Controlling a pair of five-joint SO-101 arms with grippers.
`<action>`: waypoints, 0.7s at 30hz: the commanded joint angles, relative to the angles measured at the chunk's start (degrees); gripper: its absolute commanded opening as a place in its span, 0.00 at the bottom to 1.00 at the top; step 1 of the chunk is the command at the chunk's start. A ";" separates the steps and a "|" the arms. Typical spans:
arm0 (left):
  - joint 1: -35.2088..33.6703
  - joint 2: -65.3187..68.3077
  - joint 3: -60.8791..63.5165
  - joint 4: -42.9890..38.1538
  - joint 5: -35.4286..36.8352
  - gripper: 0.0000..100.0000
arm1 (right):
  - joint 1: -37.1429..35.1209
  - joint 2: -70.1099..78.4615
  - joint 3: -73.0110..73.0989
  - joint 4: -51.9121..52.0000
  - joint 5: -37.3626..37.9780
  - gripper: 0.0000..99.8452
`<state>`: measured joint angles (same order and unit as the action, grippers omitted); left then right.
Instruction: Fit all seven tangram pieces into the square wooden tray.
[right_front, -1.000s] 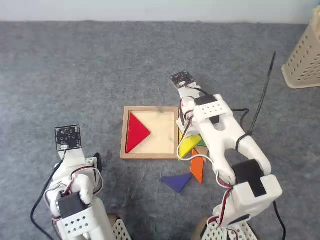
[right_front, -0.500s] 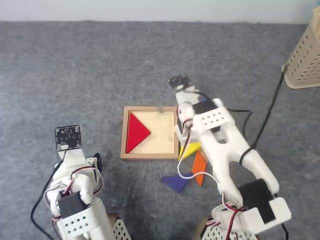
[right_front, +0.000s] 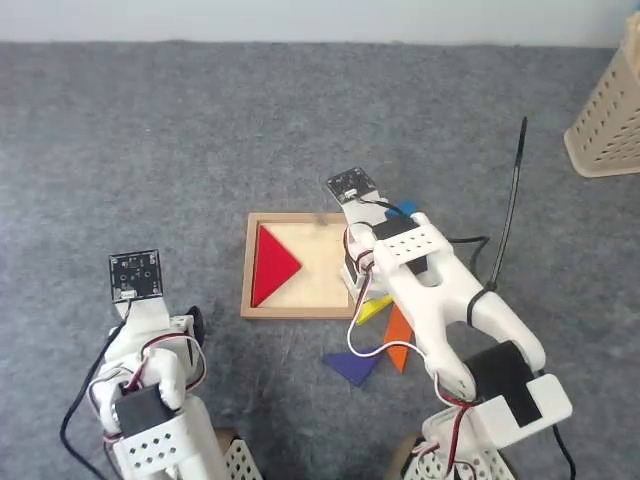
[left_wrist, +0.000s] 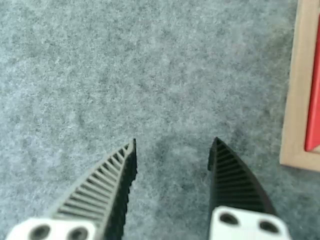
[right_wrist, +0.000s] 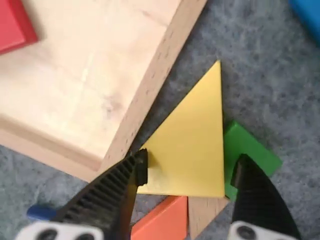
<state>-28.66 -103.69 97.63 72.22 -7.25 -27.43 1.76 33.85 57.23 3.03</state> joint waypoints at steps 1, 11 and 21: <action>0.00 -0.70 -1.10 0.18 0.53 0.23 | -0.13 1.01 -0.18 -1.27 -0.79 0.20; 0.00 -0.70 -1.10 0.18 0.53 0.23 | 2.68 1.10 -0.18 -2.33 -0.62 0.10; 0.00 -0.70 -1.10 0.18 0.53 0.23 | 8.57 0.57 -6.77 4.70 -0.62 0.07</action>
<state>-28.66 -103.69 97.63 72.22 -7.25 -21.01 2.46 30.77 57.93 2.68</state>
